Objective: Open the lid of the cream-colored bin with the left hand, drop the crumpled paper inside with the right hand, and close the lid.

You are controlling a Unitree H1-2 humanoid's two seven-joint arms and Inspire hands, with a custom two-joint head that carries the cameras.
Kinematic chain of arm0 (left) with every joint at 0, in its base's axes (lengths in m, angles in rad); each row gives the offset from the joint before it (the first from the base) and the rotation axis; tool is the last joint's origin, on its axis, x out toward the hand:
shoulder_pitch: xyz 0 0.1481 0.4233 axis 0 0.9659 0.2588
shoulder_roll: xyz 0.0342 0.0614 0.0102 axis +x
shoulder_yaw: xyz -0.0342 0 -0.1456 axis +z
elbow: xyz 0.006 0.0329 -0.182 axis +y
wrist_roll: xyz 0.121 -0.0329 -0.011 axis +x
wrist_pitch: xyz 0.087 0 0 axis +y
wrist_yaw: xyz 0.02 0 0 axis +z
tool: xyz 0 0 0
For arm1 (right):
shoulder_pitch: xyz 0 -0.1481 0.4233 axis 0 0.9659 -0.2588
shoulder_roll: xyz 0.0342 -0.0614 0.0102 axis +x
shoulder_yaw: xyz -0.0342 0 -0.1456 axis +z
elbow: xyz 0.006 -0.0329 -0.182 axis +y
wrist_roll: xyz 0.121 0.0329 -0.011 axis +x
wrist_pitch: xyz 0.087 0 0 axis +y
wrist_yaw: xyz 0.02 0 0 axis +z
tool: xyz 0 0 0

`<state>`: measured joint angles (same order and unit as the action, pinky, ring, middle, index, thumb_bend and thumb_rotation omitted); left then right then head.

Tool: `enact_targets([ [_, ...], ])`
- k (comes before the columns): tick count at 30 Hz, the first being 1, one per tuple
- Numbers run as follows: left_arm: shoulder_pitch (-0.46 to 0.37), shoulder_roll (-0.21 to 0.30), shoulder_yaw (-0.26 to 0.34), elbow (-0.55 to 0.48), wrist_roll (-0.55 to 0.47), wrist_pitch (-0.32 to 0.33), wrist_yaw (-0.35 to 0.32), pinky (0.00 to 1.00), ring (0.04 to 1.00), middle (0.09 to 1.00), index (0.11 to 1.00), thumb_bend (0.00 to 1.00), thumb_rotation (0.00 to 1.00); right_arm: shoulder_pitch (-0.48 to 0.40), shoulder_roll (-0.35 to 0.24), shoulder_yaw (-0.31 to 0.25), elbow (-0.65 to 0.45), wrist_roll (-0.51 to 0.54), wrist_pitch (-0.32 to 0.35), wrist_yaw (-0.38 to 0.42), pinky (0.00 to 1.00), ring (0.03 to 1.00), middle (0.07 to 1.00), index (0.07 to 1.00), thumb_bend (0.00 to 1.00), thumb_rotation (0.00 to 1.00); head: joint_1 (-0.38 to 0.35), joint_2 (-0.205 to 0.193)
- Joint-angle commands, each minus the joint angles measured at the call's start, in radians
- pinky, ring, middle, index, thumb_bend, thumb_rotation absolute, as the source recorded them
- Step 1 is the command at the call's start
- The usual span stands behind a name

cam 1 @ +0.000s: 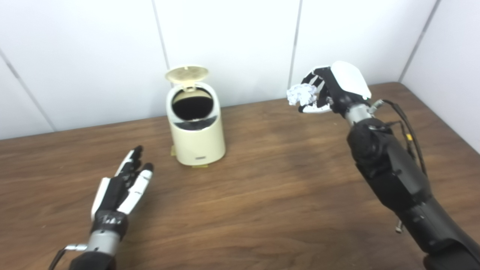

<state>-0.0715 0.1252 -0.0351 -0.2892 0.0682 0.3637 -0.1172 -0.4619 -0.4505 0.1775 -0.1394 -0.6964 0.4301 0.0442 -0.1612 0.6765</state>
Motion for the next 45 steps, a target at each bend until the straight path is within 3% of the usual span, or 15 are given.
enact_targets([
  [1,-0.018,0.000,-0.007,-0.025,0.024,-0.029,0.018,1.00,1.000,0.998,1.000,0.49,0.60,-0.052,0.007,-0.001,-0.047,-0.016,-0.034,-0.002,0.36,0.344,0.478,0.557,0.51,0.00,0.001,0.001],
  [3,-0.011,-0.003,-0.010,-0.024,0.028,-0.024,0.016,1.00,1.000,0.999,1.000,0.49,0.61,-0.061,0.047,0.006,-0.073,-0.007,-0.046,-0.003,0.44,0.346,0.479,0.555,0.51,0.00,0.027,-0.007],
  [8,0.002,-0.017,-0.002,-0.010,0.000,-0.040,0.011,1.00,1.000,1.000,1.000,0.51,0.62,-0.079,0.122,0.032,-0.106,-0.015,-0.066,0.004,0.30,0.351,0.490,0.564,0.50,0.00,0.048,-0.016],
  [13,0.006,-0.025,0.002,-0.001,-0.003,-0.043,0.013,1.00,1.000,1.000,1.000,0.51,0.62,-0.110,0.191,0.068,-0.104,-0.036,-0.082,0.011,0.30,0.349,0.487,0.569,0.50,0.00,0.054,-0.022],
  [23,0.001,-0.050,0.007,0.024,0.002,-0.050,0.027,1.00,1.000,1.000,1.000,0.53,0.67,-0.196,0.301,0.113,0.001,-0.044,-0.132,-0.005,0.31,0.350,0.489,0.564,0.50,0.00,0.072,-0.030],
  [32,0.000,-0.072,-0.007,0.037,0.012,-0.068,0.043,1.00,1.000,1.000,1.000,0.54,0.69,-0.253,0.342,0.115,0.115,-0.043,-0.156,-0.013,0.29,0.348,0.485,0.565,0.50,0.00,0.066,-0.028],
  [45,0.001,-0.093,-0.010,0.031,0.003,-0.083,0.046,1.00,1.000,1.000,1.000,0.55,0.67,-0.302,0.368,0.110,0.308,-0.038,-0.203,-0.123,0.28,0.352,0.490,0.565,0.50,0.00,0.064,-0.037],
])
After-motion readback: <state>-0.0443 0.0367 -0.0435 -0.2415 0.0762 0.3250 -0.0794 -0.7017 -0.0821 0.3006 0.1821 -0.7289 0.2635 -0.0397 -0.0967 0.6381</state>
